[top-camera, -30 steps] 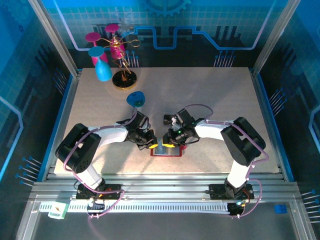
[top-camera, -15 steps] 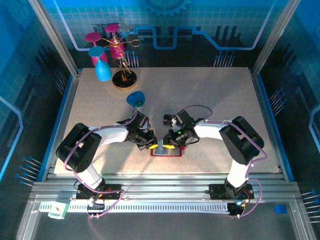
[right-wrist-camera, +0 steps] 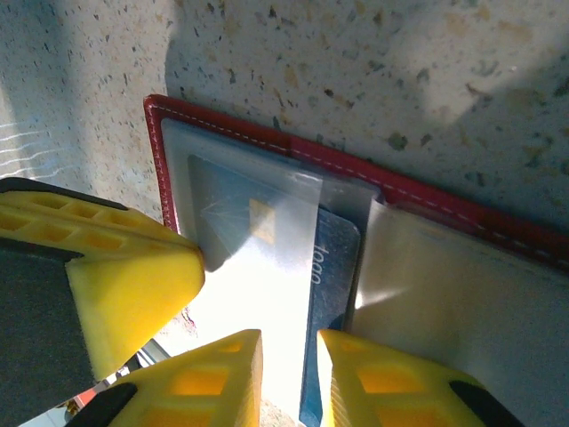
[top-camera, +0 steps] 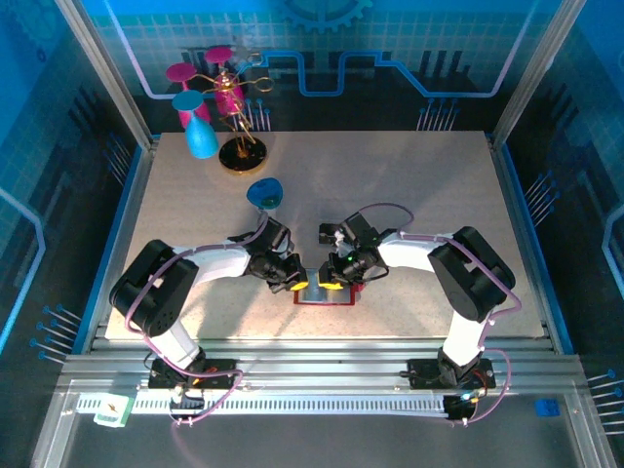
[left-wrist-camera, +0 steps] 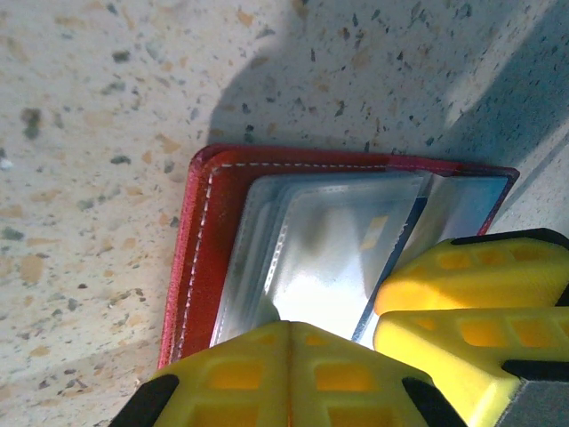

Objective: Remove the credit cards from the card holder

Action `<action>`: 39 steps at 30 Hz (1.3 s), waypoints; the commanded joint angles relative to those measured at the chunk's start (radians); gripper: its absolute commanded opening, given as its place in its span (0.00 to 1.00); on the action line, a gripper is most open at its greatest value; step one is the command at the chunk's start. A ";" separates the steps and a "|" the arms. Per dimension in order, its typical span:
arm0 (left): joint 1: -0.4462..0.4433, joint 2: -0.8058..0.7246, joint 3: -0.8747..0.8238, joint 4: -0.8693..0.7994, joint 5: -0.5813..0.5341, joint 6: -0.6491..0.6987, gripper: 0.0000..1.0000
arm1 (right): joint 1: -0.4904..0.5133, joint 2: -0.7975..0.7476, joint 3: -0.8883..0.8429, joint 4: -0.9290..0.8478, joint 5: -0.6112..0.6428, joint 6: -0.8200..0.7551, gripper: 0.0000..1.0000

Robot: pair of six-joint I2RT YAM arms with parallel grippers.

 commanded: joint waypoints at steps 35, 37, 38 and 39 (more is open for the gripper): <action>0.004 0.000 0.061 -0.141 -0.057 0.048 0.06 | -0.030 -0.071 -0.065 0.017 -0.001 0.027 0.24; 0.005 0.010 0.057 -0.136 -0.054 0.045 0.06 | -0.031 -0.067 -0.068 0.017 -0.004 0.025 0.24; 0.005 0.015 0.058 -0.136 -0.051 0.046 0.06 | -0.031 -0.065 -0.070 0.017 -0.006 0.024 0.24; 0.004 0.020 0.058 -0.136 -0.050 0.047 0.06 | -0.032 -0.062 -0.071 0.017 -0.007 0.025 0.24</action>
